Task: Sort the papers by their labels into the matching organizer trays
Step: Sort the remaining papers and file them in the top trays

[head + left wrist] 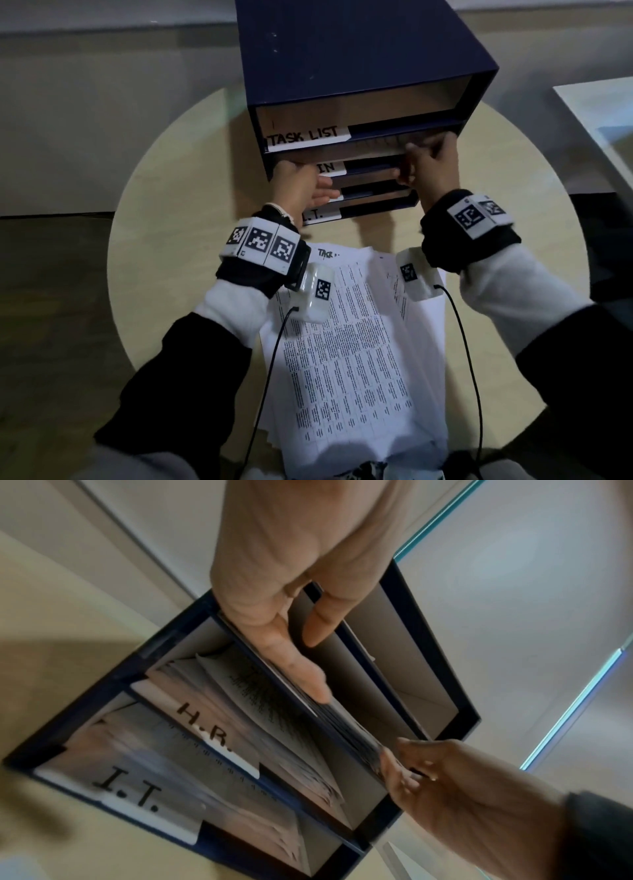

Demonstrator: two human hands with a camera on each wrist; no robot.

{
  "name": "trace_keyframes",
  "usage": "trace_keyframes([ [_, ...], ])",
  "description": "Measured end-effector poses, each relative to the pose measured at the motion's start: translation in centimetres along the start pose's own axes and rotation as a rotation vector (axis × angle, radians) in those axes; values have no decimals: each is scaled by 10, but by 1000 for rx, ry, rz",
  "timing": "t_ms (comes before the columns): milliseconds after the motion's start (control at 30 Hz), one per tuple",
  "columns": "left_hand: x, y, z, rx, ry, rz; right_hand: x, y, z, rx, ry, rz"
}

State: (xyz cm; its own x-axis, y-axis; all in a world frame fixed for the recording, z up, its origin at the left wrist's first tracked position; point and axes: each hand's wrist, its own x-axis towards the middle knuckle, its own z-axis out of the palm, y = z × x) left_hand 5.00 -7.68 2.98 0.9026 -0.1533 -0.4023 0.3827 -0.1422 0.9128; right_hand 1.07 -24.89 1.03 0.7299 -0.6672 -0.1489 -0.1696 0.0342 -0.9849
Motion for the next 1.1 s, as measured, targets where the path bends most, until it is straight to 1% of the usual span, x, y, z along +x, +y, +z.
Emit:
trace_keyframes([
  [100, 6, 6, 2, 43, 0, -24, -1, 7, 4, -172, -67, -20],
  [200, 9, 10, 3, 82, -15, -38, 0, 0, 10, -383, -129, -15],
  [367, 6, 7, -2, 105, -43, 4, 3, -1, 10, -522, -135, -97],
  [433, 0, 3, -10, 115, -73, 25, -2, 1, 8, -567, -162, -121],
  [500, -7, -5, -21, 143, -112, 27, -13, 7, 6, -565, -181, -152],
  [567, -14, -17, -37, 183, -136, -2, -28, 17, 5, -541, -194, -201],
  [633, -17, -37, -53, 266, -137, -76, -47, 28, 4, -516, -235, -209],
  [733, -15, -71, -74, 496, -106, -183, -74, 47, 3, -510, -334, -154],
  [867, -21, -92, -86, 796, -157, -271, -104, 65, 1, -659, -513, -143],
  [900, -25, -92, -88, 837, -164, -265, -109, 67, 0, -689, -553, -140],
  [1000, -31, -89, -86, 827, -141, -212, -118, 73, -4, -812, -618, -151],
  [1100, -41, -86, -73, 862, -207, -99, -122, 82, -7, -899, -629, -221],
])
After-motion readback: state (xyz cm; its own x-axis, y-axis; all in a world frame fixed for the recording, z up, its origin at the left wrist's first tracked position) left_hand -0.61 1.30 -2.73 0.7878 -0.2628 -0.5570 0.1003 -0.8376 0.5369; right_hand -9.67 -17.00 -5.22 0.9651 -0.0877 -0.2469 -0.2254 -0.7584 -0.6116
